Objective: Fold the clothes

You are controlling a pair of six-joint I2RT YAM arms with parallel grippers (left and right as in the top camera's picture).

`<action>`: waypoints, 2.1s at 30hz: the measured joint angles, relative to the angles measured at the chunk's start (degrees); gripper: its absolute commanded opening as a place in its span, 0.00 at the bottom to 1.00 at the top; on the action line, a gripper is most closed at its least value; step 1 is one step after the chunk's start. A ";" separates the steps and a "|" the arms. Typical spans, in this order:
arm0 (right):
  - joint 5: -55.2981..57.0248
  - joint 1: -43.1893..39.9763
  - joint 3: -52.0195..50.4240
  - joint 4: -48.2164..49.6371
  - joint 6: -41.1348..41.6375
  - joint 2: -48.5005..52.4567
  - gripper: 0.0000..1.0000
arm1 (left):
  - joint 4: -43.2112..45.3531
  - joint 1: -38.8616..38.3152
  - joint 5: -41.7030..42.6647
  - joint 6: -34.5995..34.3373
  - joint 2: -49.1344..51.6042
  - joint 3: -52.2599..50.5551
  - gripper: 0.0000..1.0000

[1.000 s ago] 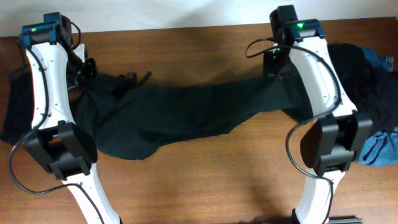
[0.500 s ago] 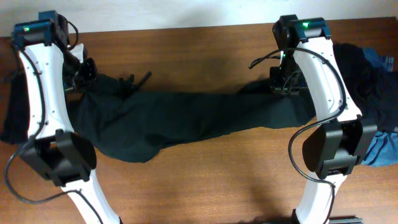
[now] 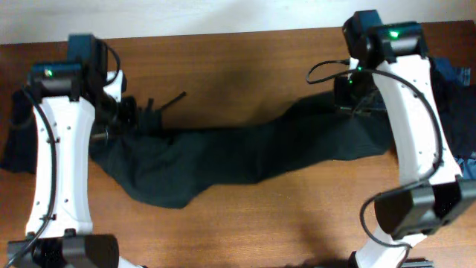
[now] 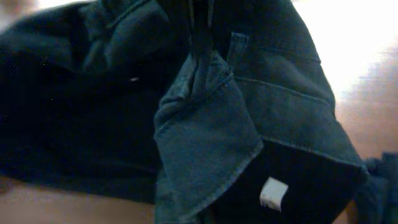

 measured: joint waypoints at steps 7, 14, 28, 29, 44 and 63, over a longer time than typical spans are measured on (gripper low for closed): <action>0.02 0.00 -11.37 3.80 0.24 -0.83 0.04 | 8.15 0.02 -0.98 -1.70 -1.95 -19.43 0.00; 0.04 0.00 -26.29 12.98 2.14 -5.81 0.04 | 9.07 0.02 -1.18 -2.54 -4.52 -23.23 0.00; 0.02 0.00 -51.91 25.33 3.06 -15.78 0.05 | 13.33 0.04 -0.87 -3.08 -6.95 -34.01 0.28; 0.02 0.00 -52.02 25.53 3.08 -15.78 0.06 | 13.27 0.04 -0.79 -3.19 -6.95 -34.56 0.38; 0.98 -0.07 -44.28 20.52 3.13 -15.74 0.79 | 10.60 0.04 -0.72 -3.78 -8.74 -37.38 0.56; 3.45 -0.13 -33.88 33.75 -0.04 -15.67 0.99 | 40.11 0.04 -2.93 -9.57 -14.40 -37.42 0.61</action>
